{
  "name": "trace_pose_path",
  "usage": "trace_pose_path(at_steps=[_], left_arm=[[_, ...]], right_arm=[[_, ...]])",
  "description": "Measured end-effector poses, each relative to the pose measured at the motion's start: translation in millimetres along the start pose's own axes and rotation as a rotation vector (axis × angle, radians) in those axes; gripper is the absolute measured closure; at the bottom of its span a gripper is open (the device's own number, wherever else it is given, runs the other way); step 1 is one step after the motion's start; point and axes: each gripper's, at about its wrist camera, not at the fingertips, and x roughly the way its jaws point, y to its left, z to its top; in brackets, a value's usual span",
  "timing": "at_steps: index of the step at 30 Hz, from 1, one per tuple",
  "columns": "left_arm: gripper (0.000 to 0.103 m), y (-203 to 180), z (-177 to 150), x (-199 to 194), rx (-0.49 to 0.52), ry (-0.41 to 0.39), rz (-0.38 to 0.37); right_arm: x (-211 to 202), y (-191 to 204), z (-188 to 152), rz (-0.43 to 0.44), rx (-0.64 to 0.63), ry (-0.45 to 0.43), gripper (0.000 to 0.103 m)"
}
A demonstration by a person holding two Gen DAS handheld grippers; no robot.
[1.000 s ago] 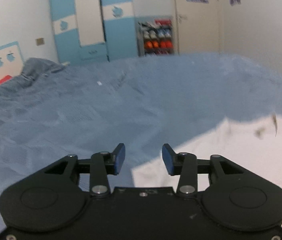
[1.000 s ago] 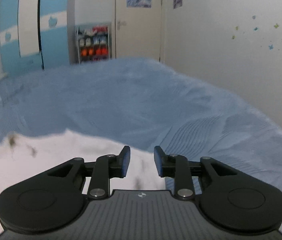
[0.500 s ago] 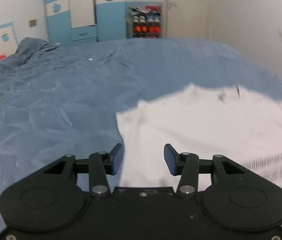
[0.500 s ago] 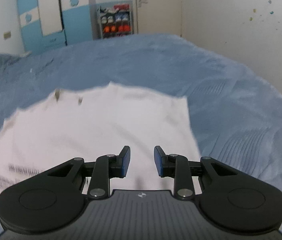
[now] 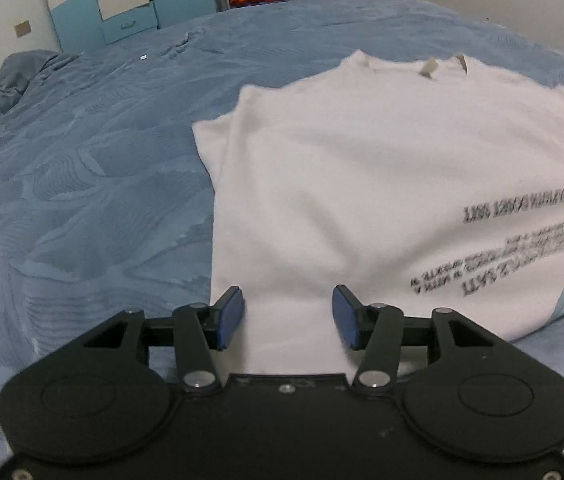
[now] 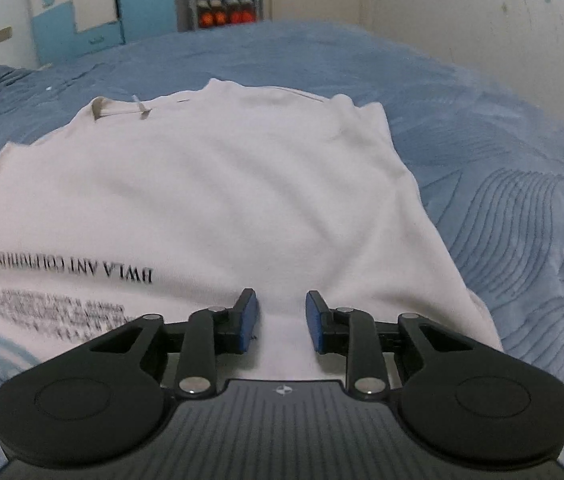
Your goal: Fold small clothes
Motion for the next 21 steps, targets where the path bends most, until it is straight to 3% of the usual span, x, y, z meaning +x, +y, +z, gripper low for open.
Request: trace_pose_path(at_steps=[2,7,10,17,21], left_arm=[[0.052,-3,11,-17,-0.013,-0.03,-0.006],[0.052,-32,38,-61,0.004,-0.146,-0.061],[0.051,-52,46,-71,0.006,-0.172,-0.122],[0.051,-94,26,-39,0.054,-0.079,-0.164],[0.05,-106,5,-6,0.079,-0.001,-0.148]], right_arm=[[-14,2,19,0.037,0.017,0.007,0.086],[-60,25,45,0.085,-0.033,-0.076,0.084],[-71,40,46,0.126,-0.049,-0.089,0.084],[-39,66,20,0.166,-0.054,-0.002,0.084],[-15,75,-7,0.153,-0.077,0.051,0.081]])
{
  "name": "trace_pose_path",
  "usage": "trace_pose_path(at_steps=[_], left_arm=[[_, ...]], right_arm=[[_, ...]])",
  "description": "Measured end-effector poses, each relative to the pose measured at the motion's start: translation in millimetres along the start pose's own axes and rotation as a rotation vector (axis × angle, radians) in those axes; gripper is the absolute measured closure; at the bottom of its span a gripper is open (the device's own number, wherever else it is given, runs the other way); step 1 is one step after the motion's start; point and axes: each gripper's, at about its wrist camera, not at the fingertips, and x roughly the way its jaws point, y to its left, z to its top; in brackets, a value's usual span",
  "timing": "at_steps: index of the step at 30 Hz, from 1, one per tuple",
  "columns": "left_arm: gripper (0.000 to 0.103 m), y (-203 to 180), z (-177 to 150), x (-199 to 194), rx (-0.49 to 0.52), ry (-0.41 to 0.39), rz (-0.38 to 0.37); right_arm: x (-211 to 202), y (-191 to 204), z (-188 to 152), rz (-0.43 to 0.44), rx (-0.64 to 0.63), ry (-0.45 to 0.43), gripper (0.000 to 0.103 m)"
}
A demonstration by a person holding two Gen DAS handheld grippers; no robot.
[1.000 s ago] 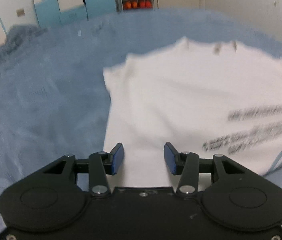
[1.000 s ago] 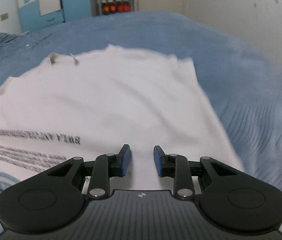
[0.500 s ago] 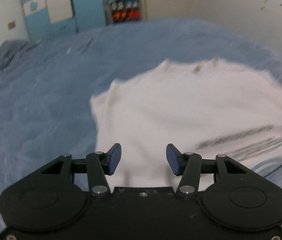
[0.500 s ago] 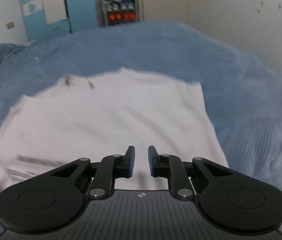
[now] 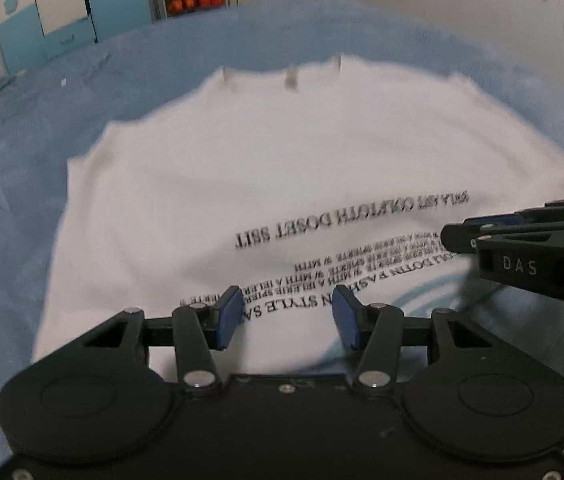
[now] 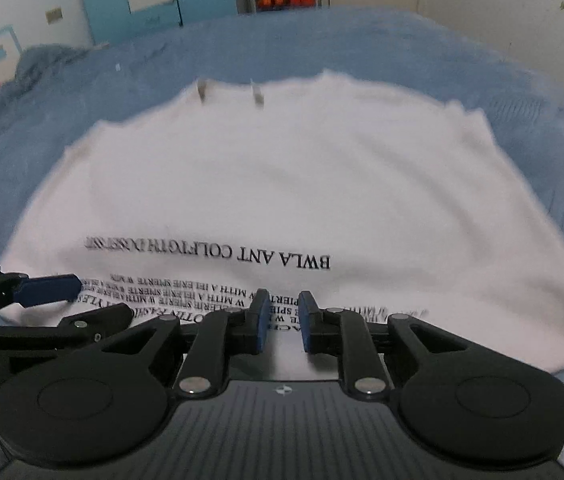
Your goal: Fold small clothes
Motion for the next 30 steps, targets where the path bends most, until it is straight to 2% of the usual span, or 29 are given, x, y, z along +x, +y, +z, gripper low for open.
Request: trace_pose_path(at_steps=[6,9,12,14,16,19,22,24,30], left_arm=[[0.049,-3,-10,20,0.02,0.017,0.012],[0.049,-4,-11,19,0.023,0.013,0.011],[0.049,9,-1,8,-0.015,0.031,-0.01],[0.05,22,6,-13,-0.03,0.006,0.034],[0.051,40,11,-32,-0.044,-0.034,0.086],[0.051,73,16,-60,-0.094,-0.073,0.125],[0.051,99,15,-79,-0.14,-0.092,0.158],[0.051,109,12,-84,-0.159,-0.088,0.174],[0.051,113,-10,-79,-0.195,-0.066,0.216]], right_arm=[[18,-6,-23,0.003,0.02,-0.042,0.081],[17,-5,-21,0.0,0.006,-0.033,0.081],[8,-7,-6,0.02,0.0,0.001,0.081],[-7,-11,7,0.004,0.009,0.002,0.071],[-34,-22,16,-0.044,0.033,-0.063,0.056],[-73,-53,24,-0.064,0.105,-0.15,0.048],[-98,-88,23,-0.08,0.199,-0.19,0.041],[-106,-107,18,-0.134,0.24,-0.204,0.035],[-104,-138,-12,-0.163,0.305,-0.134,0.035]])
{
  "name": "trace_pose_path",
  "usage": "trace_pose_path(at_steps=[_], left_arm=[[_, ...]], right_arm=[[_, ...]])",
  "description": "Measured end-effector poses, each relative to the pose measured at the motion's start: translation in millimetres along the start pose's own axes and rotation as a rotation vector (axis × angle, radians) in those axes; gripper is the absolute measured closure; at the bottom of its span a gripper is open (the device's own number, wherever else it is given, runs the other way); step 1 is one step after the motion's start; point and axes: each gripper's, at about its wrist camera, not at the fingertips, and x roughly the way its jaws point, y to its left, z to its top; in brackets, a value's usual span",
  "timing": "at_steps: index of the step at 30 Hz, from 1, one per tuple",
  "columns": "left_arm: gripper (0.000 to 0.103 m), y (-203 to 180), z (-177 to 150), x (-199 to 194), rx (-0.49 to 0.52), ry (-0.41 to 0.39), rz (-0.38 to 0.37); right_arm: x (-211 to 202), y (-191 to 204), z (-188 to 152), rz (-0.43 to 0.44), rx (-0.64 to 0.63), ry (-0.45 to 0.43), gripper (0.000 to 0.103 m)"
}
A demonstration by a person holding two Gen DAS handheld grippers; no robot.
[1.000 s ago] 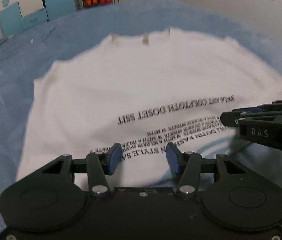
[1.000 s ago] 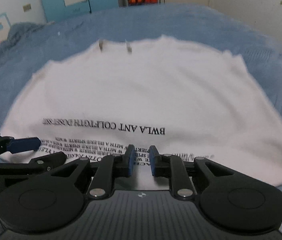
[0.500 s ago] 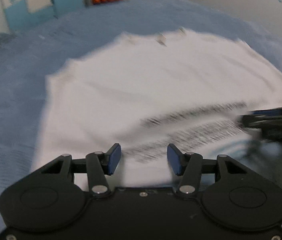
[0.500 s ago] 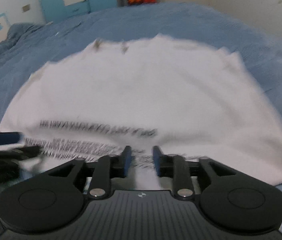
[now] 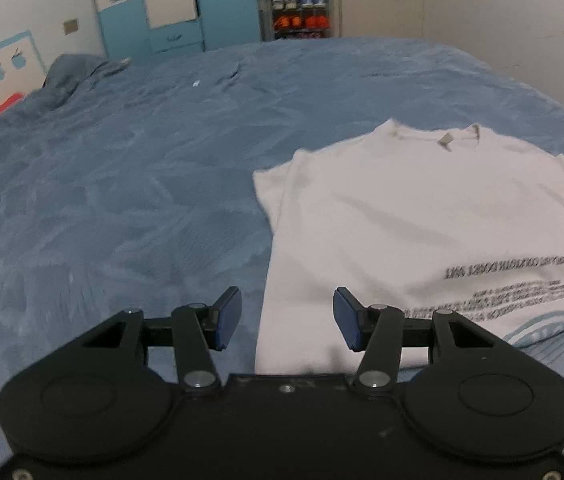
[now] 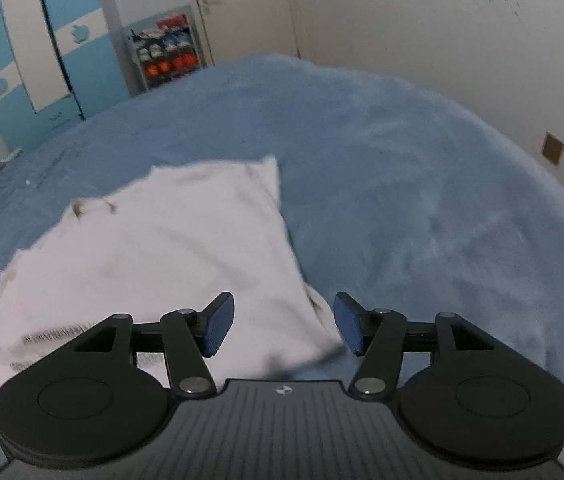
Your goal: Fold small clothes
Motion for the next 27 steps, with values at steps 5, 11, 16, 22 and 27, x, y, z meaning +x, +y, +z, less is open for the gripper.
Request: trace_pose_path(at_steps=[5,11,16,22,27], left_arm=[[0.05,-1,-26,28,-0.005,0.086,-0.002],[0.045,1,-65,56,0.012,0.112,0.03],[0.043,0,-75,65,0.012,0.094,0.033],[0.043,-6,-64,60,0.02,0.113,0.048],[0.045,-7,-35,27,0.07,0.032,0.05]], right_arm=[[18,-2,-27,-0.051,-0.059,0.045,0.037],[57,-2,-55,-0.16,-0.123,0.109,0.059],[62,3,-71,-0.187,-0.148,0.061,0.057],[47,6,-60,-0.183,-0.173,0.032,0.063],[6,12,-35,-0.133,-0.154,-0.051,0.066]])
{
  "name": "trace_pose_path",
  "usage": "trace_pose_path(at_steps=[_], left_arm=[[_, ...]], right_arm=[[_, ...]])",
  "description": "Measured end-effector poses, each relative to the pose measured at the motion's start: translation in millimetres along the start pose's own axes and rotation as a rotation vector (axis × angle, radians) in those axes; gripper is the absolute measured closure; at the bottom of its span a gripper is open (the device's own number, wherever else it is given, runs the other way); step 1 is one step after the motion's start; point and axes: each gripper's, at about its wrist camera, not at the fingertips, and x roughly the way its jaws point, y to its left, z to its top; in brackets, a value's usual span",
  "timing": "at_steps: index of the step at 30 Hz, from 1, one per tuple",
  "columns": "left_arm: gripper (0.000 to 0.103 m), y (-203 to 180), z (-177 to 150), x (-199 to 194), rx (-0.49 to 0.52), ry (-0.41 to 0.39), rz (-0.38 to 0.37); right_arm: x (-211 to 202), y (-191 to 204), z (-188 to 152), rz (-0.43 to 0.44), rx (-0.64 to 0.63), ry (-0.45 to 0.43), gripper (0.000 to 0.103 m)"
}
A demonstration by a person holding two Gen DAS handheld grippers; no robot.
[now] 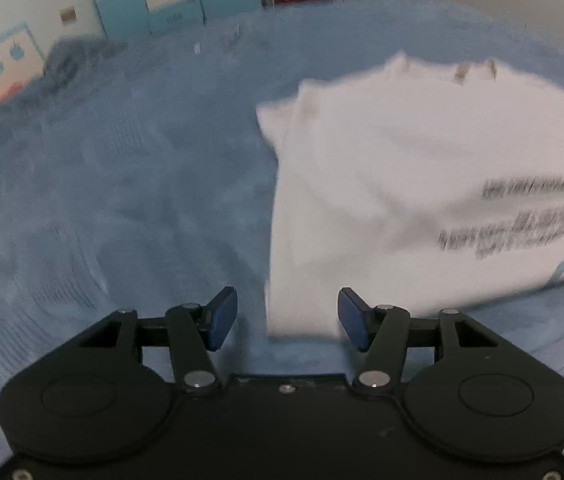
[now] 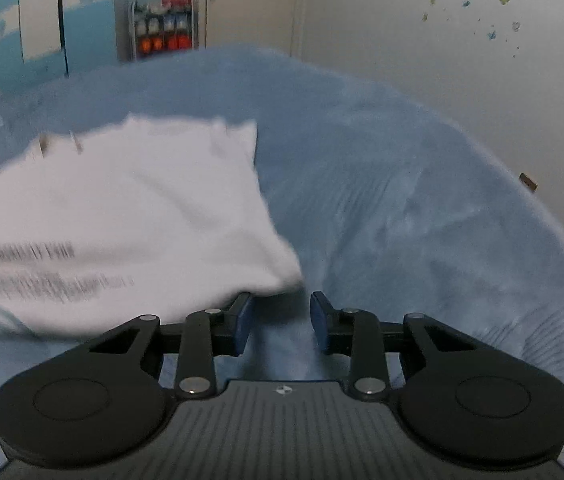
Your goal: Fold small clothes
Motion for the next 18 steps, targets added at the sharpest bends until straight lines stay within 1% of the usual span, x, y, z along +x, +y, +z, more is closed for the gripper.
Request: trace_pose_path(at_steps=[2,3,5,6,7,9,11,13,16,17,18], left_arm=[[0.045,0,12,-15,-0.012,-0.041,-0.017],[0.045,-1,18,-22,-0.02,-0.059,-0.03],[0.045,-6,28,-33,-0.022,-0.089,-0.053],[0.045,-10,34,-37,-0.013,-0.105,-0.065],[0.045,-14,37,-40,-0.003,-0.118,-0.071],[0.045,-25,43,-40,0.028,-0.133,-0.082],[0.045,-33,43,-33,0.061,-0.132,-0.088],[0.045,-39,39,-24,0.07,-0.104,-0.084],[0.045,-36,32,-12,0.061,-0.074,-0.089],[0.045,-35,31,-7,0.066,-0.066,-0.071],[0.045,-37,29,-4,0.077,-0.066,-0.032]], right_arm=[[-9,-6,8,0.028,0.051,-0.008,0.063],[-12,-10,11,0.04,0.085,-0.012,0.059],[-17,-14,10,0.031,0.125,-0.036,0.055],[-18,-15,9,0.039,0.153,-0.046,0.051],[-16,-18,7,0.061,0.187,-0.037,0.049],[-4,-30,3,0.124,0.304,0.022,0.049],[7,-39,-5,0.177,0.419,0.074,0.049],[16,-44,-14,0.203,0.501,0.092,0.049],[29,-41,-17,0.198,0.503,0.101,0.049],[33,-39,-17,0.198,0.495,0.108,0.048],[36,-37,-15,0.197,0.489,0.109,0.048]])
